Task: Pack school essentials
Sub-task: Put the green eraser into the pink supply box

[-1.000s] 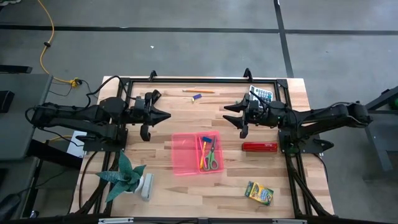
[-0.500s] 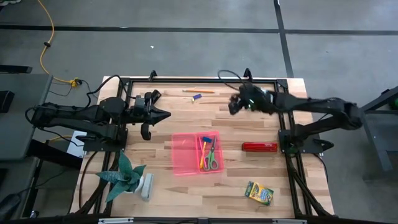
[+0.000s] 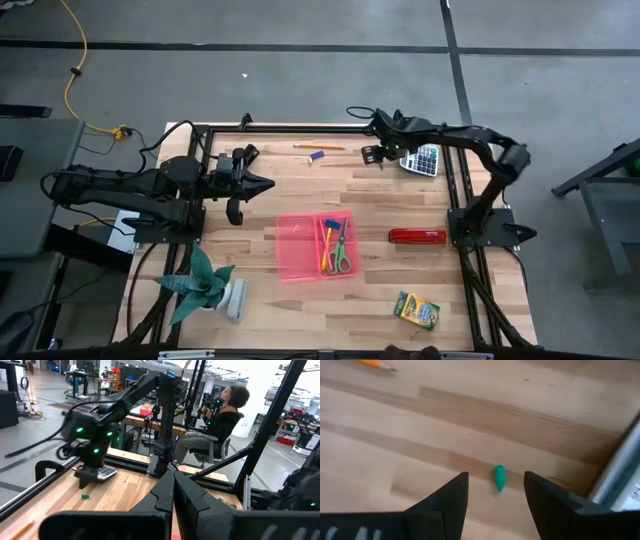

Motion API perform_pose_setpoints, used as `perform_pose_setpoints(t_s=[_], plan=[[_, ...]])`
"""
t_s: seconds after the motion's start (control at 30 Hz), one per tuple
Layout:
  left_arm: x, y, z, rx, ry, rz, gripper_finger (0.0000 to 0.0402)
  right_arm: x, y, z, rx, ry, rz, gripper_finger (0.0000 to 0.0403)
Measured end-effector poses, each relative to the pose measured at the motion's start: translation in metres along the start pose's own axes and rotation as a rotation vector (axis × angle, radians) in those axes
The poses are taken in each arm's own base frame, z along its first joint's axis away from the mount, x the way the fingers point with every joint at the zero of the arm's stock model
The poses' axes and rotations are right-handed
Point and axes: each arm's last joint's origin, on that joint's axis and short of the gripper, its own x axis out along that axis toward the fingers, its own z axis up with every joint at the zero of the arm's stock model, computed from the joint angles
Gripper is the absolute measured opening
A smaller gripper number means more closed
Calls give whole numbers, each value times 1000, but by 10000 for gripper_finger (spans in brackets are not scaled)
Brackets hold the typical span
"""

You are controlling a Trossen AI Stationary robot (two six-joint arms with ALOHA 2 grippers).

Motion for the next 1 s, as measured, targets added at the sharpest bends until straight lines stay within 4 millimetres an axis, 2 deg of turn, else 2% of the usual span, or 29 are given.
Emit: perform_pose_setpoints(t_s=[0.17,0.4,0.8,1.0], plan=[[0,0,0,0,-2,11,0,21,-5,8,10,64,1,185],[0,1,0,0,-5,24,0,35,-5,6,20,110,-16,179],[0,1,0,0,-5,25,0,39,-5,5,24,123,-26,99],[0,1,0,-1,-5,24,0,48,-7,4,28,151,-35,81]])
